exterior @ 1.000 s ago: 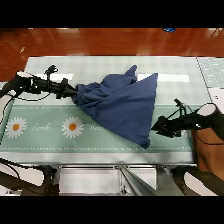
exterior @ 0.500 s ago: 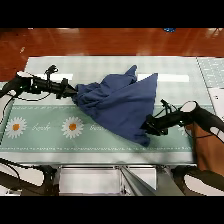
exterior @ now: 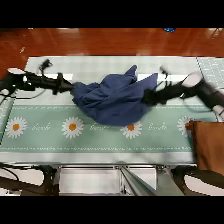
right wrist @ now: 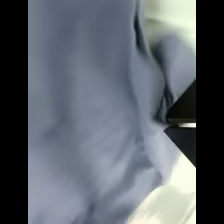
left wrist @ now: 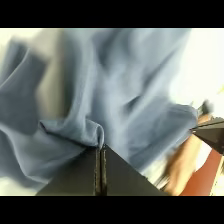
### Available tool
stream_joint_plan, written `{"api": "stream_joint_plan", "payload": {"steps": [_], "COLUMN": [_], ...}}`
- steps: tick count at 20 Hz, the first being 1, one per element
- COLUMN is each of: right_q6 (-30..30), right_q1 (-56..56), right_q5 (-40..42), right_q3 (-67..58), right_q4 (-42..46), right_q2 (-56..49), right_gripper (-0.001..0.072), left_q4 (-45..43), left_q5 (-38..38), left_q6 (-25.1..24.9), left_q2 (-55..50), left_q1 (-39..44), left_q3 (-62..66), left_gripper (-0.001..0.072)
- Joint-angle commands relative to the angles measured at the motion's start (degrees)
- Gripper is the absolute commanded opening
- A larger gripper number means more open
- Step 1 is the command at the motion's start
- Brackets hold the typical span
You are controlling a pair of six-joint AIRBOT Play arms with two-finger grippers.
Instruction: Fold the shirts.
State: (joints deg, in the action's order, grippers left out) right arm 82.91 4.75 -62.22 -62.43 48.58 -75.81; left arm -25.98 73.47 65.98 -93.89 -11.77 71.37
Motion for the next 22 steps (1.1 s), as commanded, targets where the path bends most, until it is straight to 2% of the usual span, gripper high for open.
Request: {"api": "stream_joint_plan", "payload": {"steps": [1, 4, 7, 11, 14, 16, 19, 20, 22], "right_q6": [0.72, 0.85, 0.72, 0.63, 1.01, 2.10, 4.09, 4.39, 5.16], "right_q1": [-5.53, -9.29, -11.32, -12.98, -12.98, -12.98, -12.98, -12.98, -12.98], "right_q5": [-3.06, -8.96, -10.95, -11.72, -13.29, -15.41, -21.59, -24.06, -28.92], "right_q3": [-17.64, -30.80, -39.15, -43.56, -43.56, -43.56, -43.56, -43.43, -42.49], "right_q4": [1.42, 1.46, 1.75, 5.16, 8.50, 10.80, 14.82, 15.58, 16.92], "right_q2": [4.42, 8.68, 15.04, 24.94, 31.91, 35.58, 39.36, 40.04, 40.70], "right_gripper": [0.0022, 0.0022, 0.0022, 0.0022, 0.0022, 0.0022, 0.0022, 0.0022, 0.0022], "left_q4": [14.91, 15.69, 15.67, 15.28, 14.99, 11.21, 5.14, -0.15, -13.99], "left_q5": [-0.76, -3.06, -5.92, -9.03, -9.86, -10.23, -10.12, -10.23, -9.79], "left_q6": [-1.27, -1.20, -0.59, -0.59, -0.83, -0.81, -0.79, -0.66, 3.93], "left_q2": [7.13, 16.02, 25.57, 39.41, 50.12, 56.00, 62.23, 63.91, 66.62], "left_q1": [-3.32, -5.18, -7.32, -14.10, -22.58, -25.68, -21.66, -18.36, -12.68], "left_q3": [4.96, 13.16, 19.26, 23.43, 23.45, 23.45, 23.45, 23.45, 23.41], "left_gripper": [0.0022, 0.0022, 0.0021, 0.0022, 0.0022, 0.0022, 0.0022, 0.0022, 0.0022]}}
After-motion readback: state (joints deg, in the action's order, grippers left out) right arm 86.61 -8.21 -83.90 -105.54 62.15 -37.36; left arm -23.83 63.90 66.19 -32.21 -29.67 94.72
